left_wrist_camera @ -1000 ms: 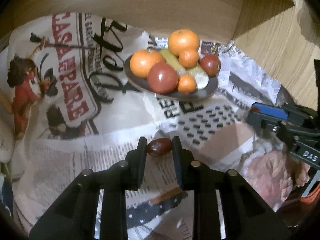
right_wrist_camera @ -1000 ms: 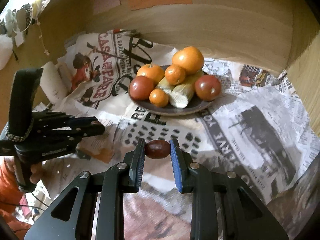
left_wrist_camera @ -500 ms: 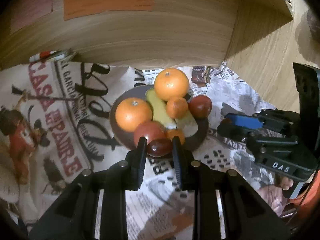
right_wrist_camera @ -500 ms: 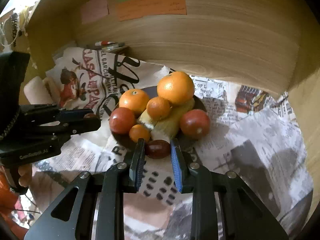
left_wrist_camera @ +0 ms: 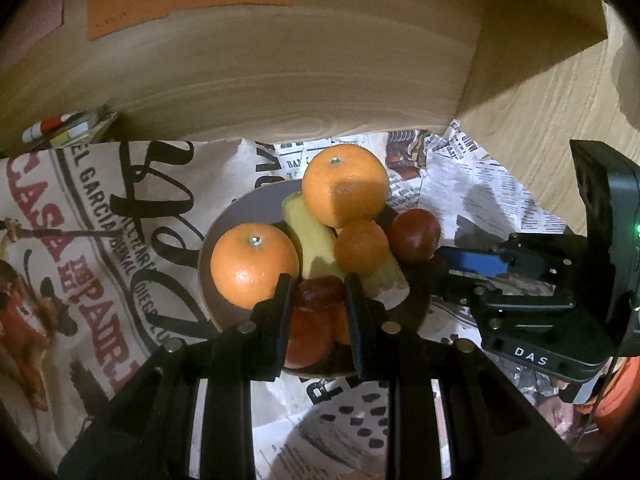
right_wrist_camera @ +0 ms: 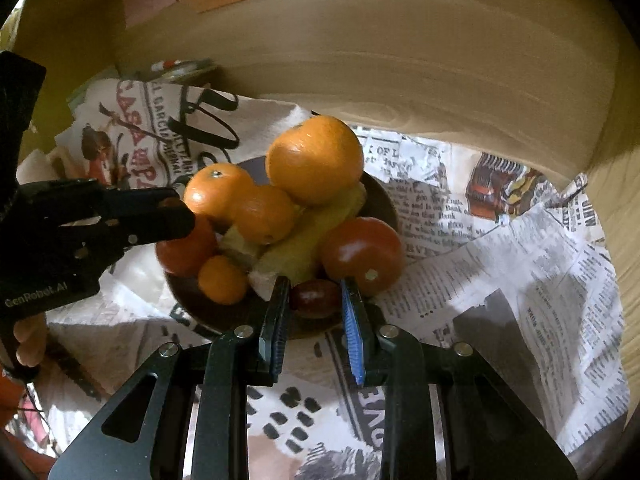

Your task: Organize fruits

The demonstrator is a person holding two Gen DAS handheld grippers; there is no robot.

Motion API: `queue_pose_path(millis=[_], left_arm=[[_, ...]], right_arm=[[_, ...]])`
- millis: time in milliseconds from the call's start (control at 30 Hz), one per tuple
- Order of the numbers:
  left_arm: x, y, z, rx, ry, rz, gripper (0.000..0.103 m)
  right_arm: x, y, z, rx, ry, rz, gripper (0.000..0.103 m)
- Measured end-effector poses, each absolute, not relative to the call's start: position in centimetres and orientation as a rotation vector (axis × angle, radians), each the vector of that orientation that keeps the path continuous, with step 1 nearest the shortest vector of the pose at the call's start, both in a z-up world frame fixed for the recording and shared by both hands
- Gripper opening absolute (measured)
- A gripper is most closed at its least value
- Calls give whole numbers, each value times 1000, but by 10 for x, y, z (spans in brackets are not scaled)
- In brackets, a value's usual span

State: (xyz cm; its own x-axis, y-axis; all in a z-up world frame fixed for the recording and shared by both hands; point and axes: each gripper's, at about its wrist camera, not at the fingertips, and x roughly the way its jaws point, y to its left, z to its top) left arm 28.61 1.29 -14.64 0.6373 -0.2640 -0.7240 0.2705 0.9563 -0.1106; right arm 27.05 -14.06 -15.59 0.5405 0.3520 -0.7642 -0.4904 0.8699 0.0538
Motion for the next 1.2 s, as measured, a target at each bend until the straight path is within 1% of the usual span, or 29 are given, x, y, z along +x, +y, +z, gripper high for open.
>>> queue_pose_path(millis=[200, 267, 300, 333, 400, 433, 467, 600, 733, 967, 1200], left_arm=[[295, 7, -154, 32, 827, -301, 27], [297, 6, -156, 29, 828, -302, 32], [298, 6, -156, 27, 830, -302, 39], [298, 6, -157, 23, 831, -300, 46], [297, 7, -157, 16, 830, -291, 51], [297, 7, -157, 16, 831, -287, 51], [296, 8, -156, 15, 831, -285, 51], [285, 17, -145, -8, 802, -268, 51], [267, 26, -123, -26, 731, -240, 51], [211, 37, -71, -42, 553, -175, 51], [138, 42, -22, -36, 365, -122, 51]], right_arm=[[274, -141, -162, -167, 876, 502, 23], [274, -141, -162, -170, 876, 503, 24], [273, -141, -162, -170, 875, 504, 24], [273, -141, -162, -167, 875, 509, 27], [272, -140, -162, -160, 879, 520, 34], [272, -140, -163, -162, 879, 516, 41], [271, -139, -163, -164, 873, 512, 44], [269, -141, -157, -153, 856, 515, 44], [261, -145, -139, -136, 803, 509, 44], [226, -153, -83, -94, 639, 504, 44], [167, -159, -29, -64, 452, 515, 46]])
